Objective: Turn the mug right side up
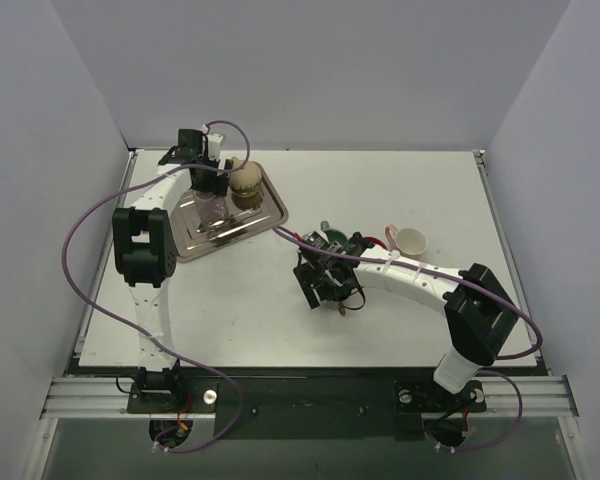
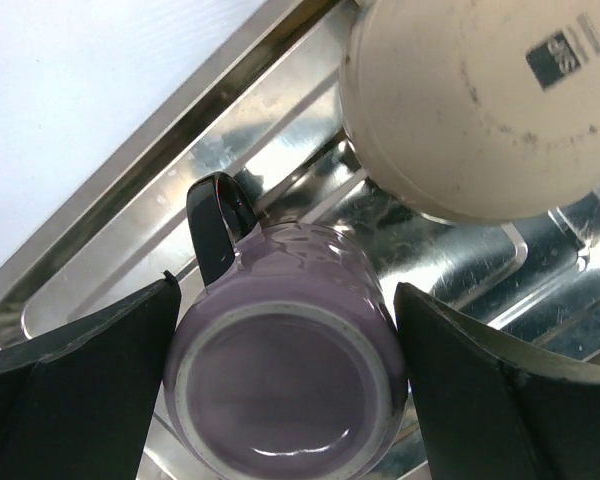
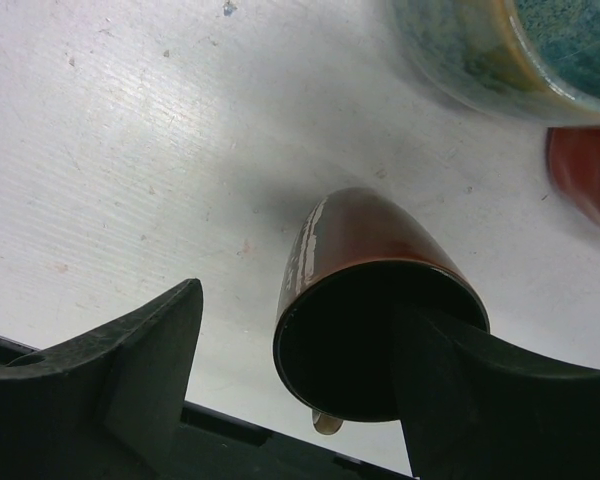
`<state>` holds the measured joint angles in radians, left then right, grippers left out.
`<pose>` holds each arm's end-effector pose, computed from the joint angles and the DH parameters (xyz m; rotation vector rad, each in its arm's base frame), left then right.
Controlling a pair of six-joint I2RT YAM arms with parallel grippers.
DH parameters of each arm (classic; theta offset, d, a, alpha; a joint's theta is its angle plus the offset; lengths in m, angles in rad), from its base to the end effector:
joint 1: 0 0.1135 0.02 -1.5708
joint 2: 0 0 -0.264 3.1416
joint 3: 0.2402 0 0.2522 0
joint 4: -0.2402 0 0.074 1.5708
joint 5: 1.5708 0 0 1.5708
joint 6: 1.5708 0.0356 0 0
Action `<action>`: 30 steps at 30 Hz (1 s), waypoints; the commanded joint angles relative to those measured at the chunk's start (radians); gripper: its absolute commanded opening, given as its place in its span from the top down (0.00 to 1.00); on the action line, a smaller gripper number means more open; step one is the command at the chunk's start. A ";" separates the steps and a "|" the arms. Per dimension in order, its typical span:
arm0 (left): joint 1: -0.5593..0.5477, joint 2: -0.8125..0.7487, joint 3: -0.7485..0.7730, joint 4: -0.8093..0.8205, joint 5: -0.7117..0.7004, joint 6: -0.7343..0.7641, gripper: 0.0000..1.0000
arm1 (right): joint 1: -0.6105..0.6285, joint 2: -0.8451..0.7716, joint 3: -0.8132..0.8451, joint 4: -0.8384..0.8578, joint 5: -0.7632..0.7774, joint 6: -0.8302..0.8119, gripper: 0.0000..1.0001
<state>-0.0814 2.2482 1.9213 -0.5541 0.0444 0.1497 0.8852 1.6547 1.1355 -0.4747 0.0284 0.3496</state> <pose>0.5046 -0.0428 0.2129 0.3020 2.4321 -0.0243 0.2188 0.2659 0.2153 -0.6836 2.5332 0.4203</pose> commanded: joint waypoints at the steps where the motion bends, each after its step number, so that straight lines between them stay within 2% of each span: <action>1: 0.008 -0.100 -0.091 -0.044 0.037 0.057 0.03 | -0.005 -0.065 -0.008 -0.028 0.044 0.005 0.34; 6: 0.008 -0.174 -0.226 -0.027 0.078 0.174 0.05 | -0.003 -0.079 0.000 -0.036 0.051 0.002 0.34; 7: 0.014 -0.180 -0.234 -0.044 0.092 0.203 0.09 | -0.005 -0.084 -0.003 -0.038 0.053 0.000 0.34; 8: 0.023 -0.183 -0.240 -0.056 0.153 0.246 0.18 | -0.006 -0.090 -0.003 -0.038 0.054 -0.003 0.34; 11: 0.077 -0.184 -0.217 -0.171 0.363 0.352 0.27 | -0.005 -0.101 -0.008 -0.045 0.057 -0.008 0.34; 12: 0.077 -0.170 -0.191 -0.197 0.379 0.416 0.31 | -0.006 -0.104 -0.006 -0.045 0.064 -0.009 0.34; 13: 0.106 -0.164 -0.179 -0.249 0.383 0.441 0.32 | -0.008 -0.108 -0.009 -0.047 0.064 -0.008 0.34; 15: 0.109 -0.151 -0.176 -0.274 0.352 0.511 0.22 | -0.008 -0.113 -0.010 -0.047 0.067 -0.012 0.34; 17: 0.108 -0.160 -0.209 -0.242 0.321 0.528 0.06 | -0.009 -0.116 -0.010 -0.045 0.071 -0.014 0.34; 21: 0.111 -0.211 -0.263 -0.201 0.353 0.611 0.04 | -0.008 -0.115 -0.013 -0.041 0.074 -0.012 0.34; 26: 0.118 -0.213 -0.245 -0.331 0.383 0.735 0.04 | -0.008 -0.124 -0.025 -0.035 0.074 -0.012 0.34; 28: 0.124 -0.199 -0.234 -0.381 0.422 0.787 0.11 | -0.008 -0.136 -0.022 -0.033 0.084 -0.021 0.34; 29: 0.129 -0.197 -0.225 -0.406 0.448 0.842 0.22 | -0.008 -0.142 -0.022 -0.035 0.085 -0.032 0.34; 30: 0.135 -0.187 -0.216 -0.456 0.500 0.879 0.29 | -0.009 -0.150 -0.014 -0.035 0.085 -0.038 0.34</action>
<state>0.0311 2.0586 1.6764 -0.7952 0.4019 0.8509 0.8833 1.5742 1.1194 -0.4824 0.0753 0.3374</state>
